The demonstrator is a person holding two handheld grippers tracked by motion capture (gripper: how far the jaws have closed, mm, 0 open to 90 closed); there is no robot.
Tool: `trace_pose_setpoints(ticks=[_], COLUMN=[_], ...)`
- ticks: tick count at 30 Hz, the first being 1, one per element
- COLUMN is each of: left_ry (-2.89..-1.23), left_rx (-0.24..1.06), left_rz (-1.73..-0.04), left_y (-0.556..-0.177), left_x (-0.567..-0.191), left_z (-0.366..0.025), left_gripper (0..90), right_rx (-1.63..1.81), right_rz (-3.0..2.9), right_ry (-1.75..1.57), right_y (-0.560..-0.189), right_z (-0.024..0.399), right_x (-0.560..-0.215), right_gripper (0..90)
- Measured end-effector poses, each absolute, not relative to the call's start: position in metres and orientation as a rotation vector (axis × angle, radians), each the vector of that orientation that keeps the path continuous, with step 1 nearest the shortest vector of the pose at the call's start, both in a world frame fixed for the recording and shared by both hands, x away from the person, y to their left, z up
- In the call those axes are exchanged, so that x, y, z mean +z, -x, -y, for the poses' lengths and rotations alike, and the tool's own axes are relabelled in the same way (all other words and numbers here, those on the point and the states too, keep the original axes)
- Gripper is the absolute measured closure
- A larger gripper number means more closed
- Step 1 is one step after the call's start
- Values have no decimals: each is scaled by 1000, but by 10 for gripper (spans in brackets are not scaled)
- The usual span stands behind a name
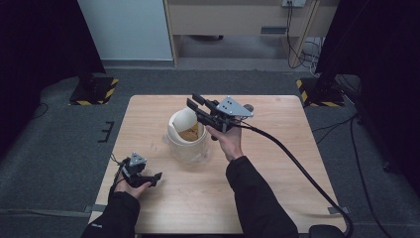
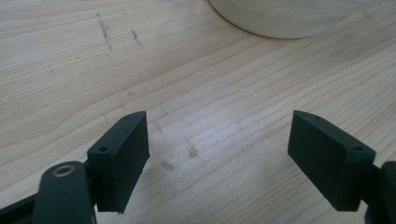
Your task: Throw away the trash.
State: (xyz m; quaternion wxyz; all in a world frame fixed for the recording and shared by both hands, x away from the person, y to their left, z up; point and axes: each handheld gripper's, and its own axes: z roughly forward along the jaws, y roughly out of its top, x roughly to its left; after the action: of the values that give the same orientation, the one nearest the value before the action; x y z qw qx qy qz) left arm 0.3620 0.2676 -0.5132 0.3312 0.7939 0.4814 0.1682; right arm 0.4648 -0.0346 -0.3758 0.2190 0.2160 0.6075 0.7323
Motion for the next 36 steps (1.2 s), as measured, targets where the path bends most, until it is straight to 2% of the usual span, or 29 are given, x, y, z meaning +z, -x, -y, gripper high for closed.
trace_pose_setpoints(ticks=[4,11,23,36], left_ry=[-2076,-2077,-2093,-2134], left_rx=[438,432,422,394], left_rz=[-1261,-1266,-1267,-1293], left_y=[-362,-362,-361,-361], left_x=[-514,-514,-516,-522], left_z=[-268,-268,-267,-267], left_gripper=[201,196,179,138], right_rx=[1980,1872,1705,1474], right_rz=[-1694,-1718,-1797,-2029], right_ry=[-637,-739,-897,-1106], right_y=[-464,-464,-446,-422], right_z=[47,90,151,206], right_x=[-365,-357,-375,-444], right_gripper=[524,372,263,216])
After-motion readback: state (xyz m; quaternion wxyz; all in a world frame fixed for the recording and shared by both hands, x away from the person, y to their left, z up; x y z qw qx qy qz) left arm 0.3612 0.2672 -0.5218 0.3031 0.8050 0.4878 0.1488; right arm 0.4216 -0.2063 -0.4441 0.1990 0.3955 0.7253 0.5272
